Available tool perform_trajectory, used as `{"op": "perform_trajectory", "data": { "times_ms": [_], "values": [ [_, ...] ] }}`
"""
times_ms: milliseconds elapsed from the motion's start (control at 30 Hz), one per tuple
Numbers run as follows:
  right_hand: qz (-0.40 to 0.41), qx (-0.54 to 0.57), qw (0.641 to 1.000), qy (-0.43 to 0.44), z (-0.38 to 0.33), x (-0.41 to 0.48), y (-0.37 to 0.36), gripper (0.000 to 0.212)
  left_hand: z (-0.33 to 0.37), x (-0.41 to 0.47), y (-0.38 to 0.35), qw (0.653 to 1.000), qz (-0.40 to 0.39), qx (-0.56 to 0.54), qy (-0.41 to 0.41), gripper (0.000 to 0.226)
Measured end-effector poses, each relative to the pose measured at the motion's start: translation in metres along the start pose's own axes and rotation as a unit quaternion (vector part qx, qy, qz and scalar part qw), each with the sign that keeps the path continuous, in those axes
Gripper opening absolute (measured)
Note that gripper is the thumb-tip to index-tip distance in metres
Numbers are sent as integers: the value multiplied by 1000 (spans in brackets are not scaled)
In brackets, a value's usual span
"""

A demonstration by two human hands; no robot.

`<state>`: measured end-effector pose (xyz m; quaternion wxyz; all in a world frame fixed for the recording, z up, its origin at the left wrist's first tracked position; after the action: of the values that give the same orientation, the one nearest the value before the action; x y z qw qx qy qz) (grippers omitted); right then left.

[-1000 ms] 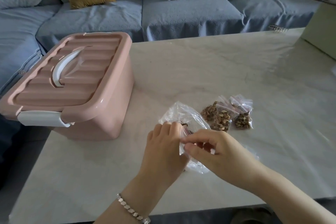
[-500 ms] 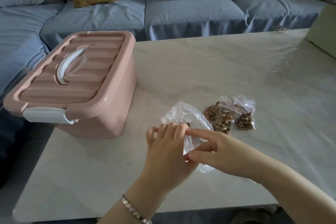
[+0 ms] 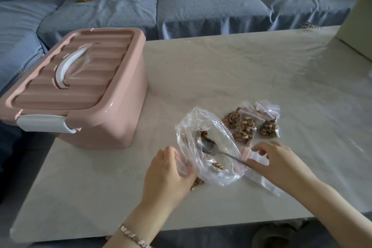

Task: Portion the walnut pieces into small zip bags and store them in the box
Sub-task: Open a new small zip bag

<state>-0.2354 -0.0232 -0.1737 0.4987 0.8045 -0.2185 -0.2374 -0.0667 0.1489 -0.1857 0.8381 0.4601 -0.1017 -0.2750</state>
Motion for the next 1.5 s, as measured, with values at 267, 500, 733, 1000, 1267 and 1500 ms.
{"op": "perform_trajectory", "data": {
  "times_ms": [267, 500, 733, 1000, 1267, 1500],
  "values": [
    [-58, -54, 997, -16, 19, 8, -31, 33, -5, 2, -31, 983, -139, 10, 119, 37],
    [-86, -2, 996, -36, 21, 11, -32, 11, -10, 0, -31, 978, -160, -5, 134, 32],
    [9, 193, 981, -7, 4, -4, 5, 17, -11, 1, -35, 962, -149, -111, 201, 27],
    [90, 221, 971, 7, -12, -22, 28, 23, 9, 15, -11, 926, -120, -280, 221, 29],
    [120, 235, 964, 19, -21, -14, 31, 21, 9, 35, 13, 865, -154, -382, 287, 28],
    [142, 238, 958, 69, -35, -20, 21, 21, -34, 25, 12, 942, -101, -181, 263, 15]
  ]
}}
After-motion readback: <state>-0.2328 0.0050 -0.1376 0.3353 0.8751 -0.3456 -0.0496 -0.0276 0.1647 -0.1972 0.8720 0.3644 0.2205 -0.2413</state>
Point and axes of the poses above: each hand's wrist, its own x-axis towards the middle knuckle, its own y-axis out of the back of the hand, z = x × y, the point moved 3 cm from there along x, towards the middle knuckle, and after that the axes turned 14 degrees about y, right-handed, at the moved point
